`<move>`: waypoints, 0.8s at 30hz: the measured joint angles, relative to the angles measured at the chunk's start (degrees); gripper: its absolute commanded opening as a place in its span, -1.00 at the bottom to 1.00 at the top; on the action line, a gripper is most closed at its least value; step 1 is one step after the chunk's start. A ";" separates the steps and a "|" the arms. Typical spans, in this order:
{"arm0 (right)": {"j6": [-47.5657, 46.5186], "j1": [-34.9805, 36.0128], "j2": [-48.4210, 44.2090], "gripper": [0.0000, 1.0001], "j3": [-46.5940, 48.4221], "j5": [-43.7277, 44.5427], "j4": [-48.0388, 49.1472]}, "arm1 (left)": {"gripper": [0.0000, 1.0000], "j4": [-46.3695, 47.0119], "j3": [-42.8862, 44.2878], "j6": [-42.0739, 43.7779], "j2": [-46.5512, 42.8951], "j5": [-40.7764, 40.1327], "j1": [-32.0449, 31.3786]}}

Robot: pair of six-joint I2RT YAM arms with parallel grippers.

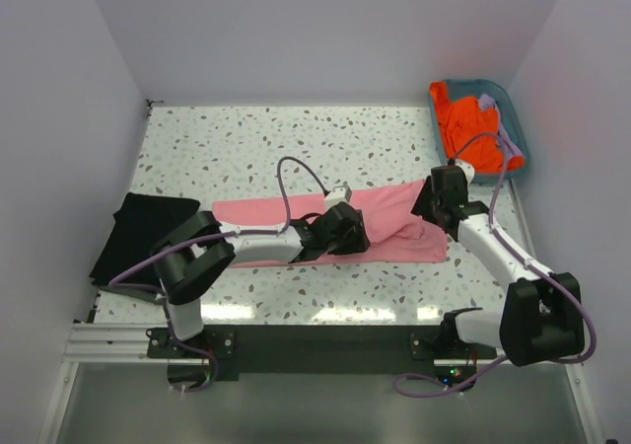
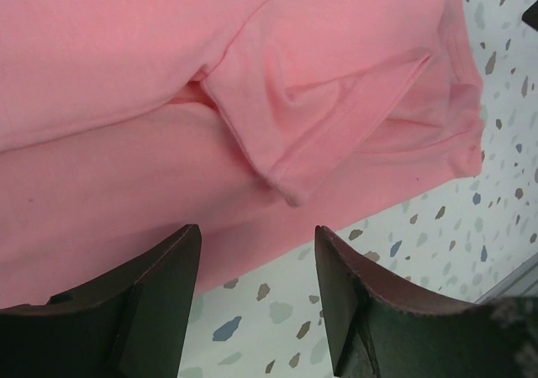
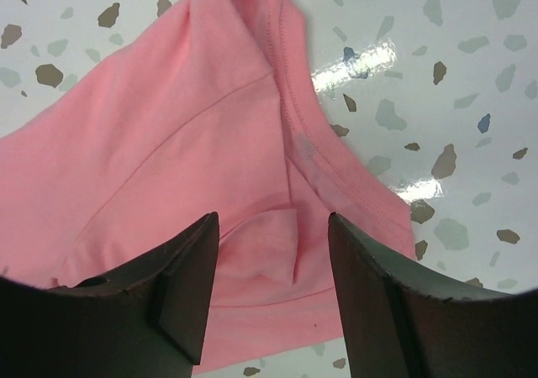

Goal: Fold and stack the t-shirts
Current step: Fold the tshirt

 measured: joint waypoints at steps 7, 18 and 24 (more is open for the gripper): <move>0.02 -0.83 -0.59 0.14 0.00 -1.92 0.02 | 0.17 0.39 3.89 -5.60 2.45 -1.49 -1.22; -0.02 -1.07 -1.81 0.11 0.00 -2.36 -0.11 | 0.00 0.55 6.91 -9.07 8.24 -1.62 -1.66; -0.07 -1.33 -3.37 0.09 -0.15 -2.36 -0.13 | -0.23 0.55 7.91 -9.25 8.50 -1.79 -1.81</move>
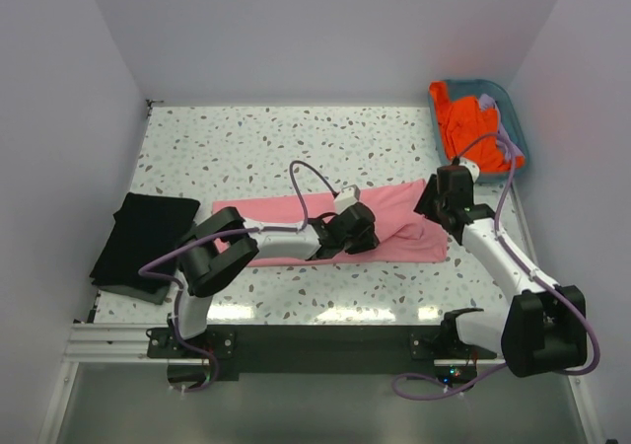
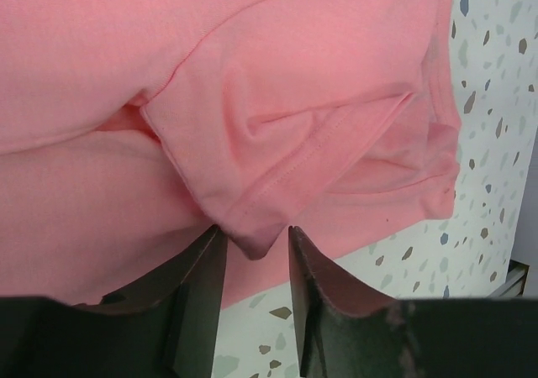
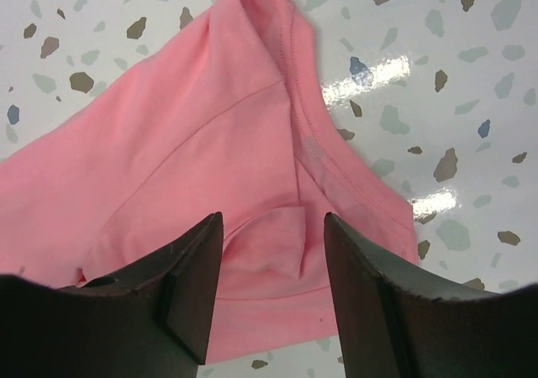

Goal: Fold and stack the t-shirts
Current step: Fold the tshirt

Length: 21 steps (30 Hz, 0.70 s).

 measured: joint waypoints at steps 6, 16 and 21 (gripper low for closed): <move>-0.02 0.00 -0.11 0.07 -0.94 -0.13 -0.07 | -0.55 -0.04 0.92 -0.28 0.52 -0.37 0.00; -0.24 0.00 -0.24 0.05 -1.92 -0.09 0.02 | -0.83 -0.15 0.50 -0.35 0.55 -0.70 0.00; -0.44 0.00 -0.26 0.05 -2.71 -0.09 -0.04 | -0.88 -0.42 -0.90 0.17 -0.04 -0.72 0.00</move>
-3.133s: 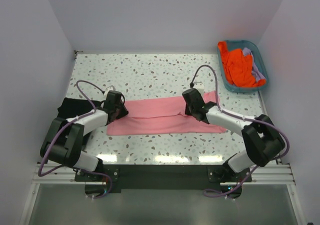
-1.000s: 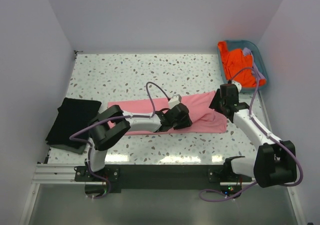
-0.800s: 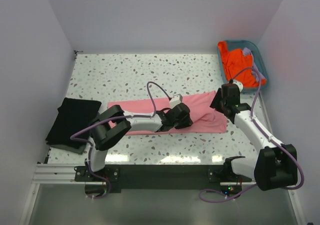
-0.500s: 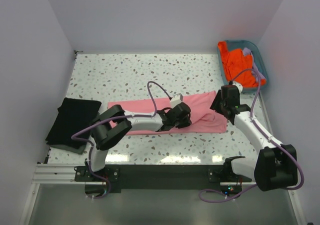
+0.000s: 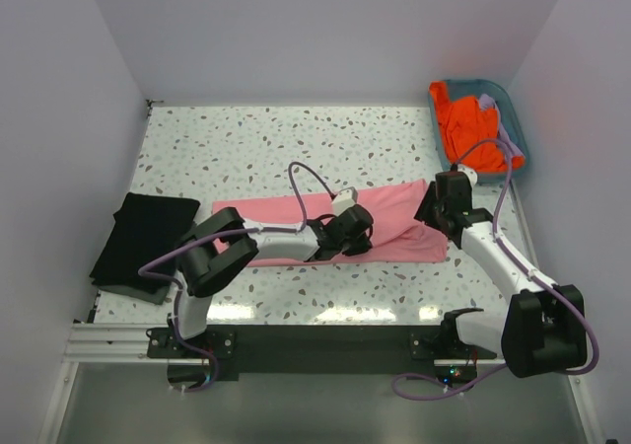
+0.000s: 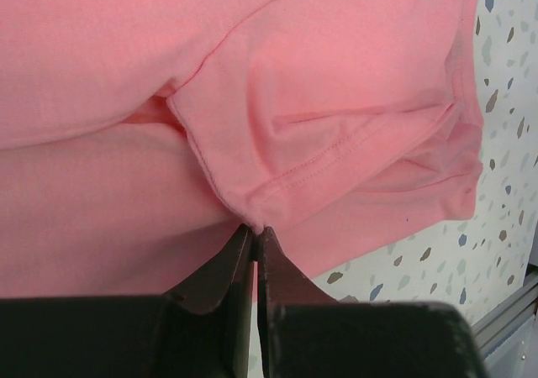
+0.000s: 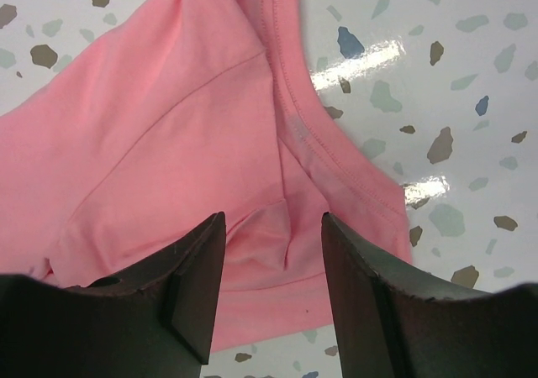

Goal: Fold and stack the t-shirts
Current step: Fold the tshirt

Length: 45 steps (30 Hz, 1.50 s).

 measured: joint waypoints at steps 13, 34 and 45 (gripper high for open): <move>-0.02 0.00 -0.61 0.04 -0.81 0.02 0.09 | -0.92 -0.17 -1.99 1.60 -3.15 0.26 0.55; 0.00 0.00 -0.70 0.04 -2.82 -1.20 0.59 | -0.02 -0.90 -4.44 6.80 -5.05 2.60 1.97; 0.22 7.52 4.17 0.07 -0.92 1.31 -0.04 | 0.24 -18.69 -1.31 19.89 -15.06 -11.85 5.16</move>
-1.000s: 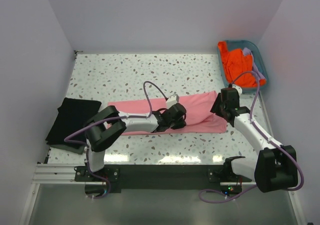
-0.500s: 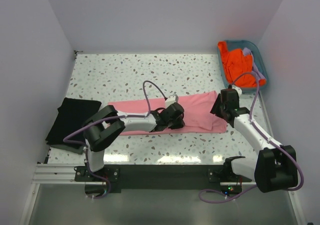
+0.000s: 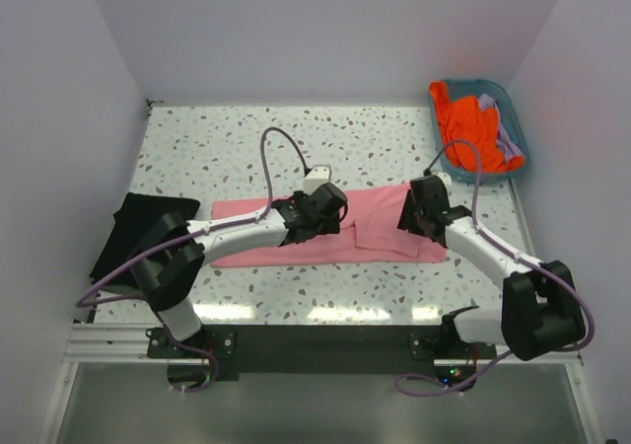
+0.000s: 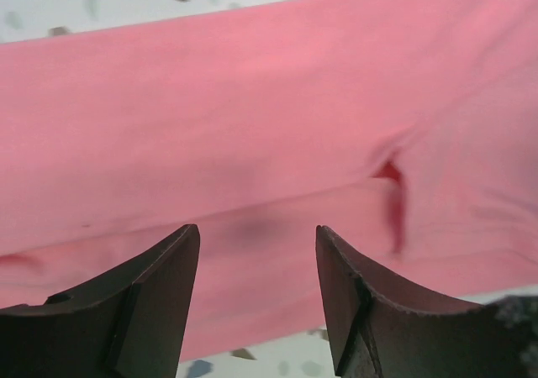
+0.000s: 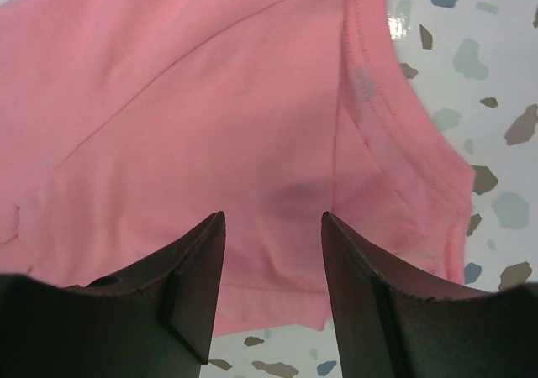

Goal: Fold and stack the t-shirts
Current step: Fold the tshirt

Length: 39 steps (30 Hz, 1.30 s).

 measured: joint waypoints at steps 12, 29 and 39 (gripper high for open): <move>-0.68 1.97 15.37 0.08 7.96 5.14 -0.17 | 0.08 -5.44 -4.39 4.44 6.10 -6.47 5.60; -4.63 2.32 36.65 0.09 31.08 5.11 -3.06 | 0.01 4.59 -12.50 4.85 0.72 1.53 5.84; -8.00 3.87 48.83 0.09 50.29 5.05 -10.47 | 0.01 9.51 -14.93 -0.87 -1.22 9.86 2.25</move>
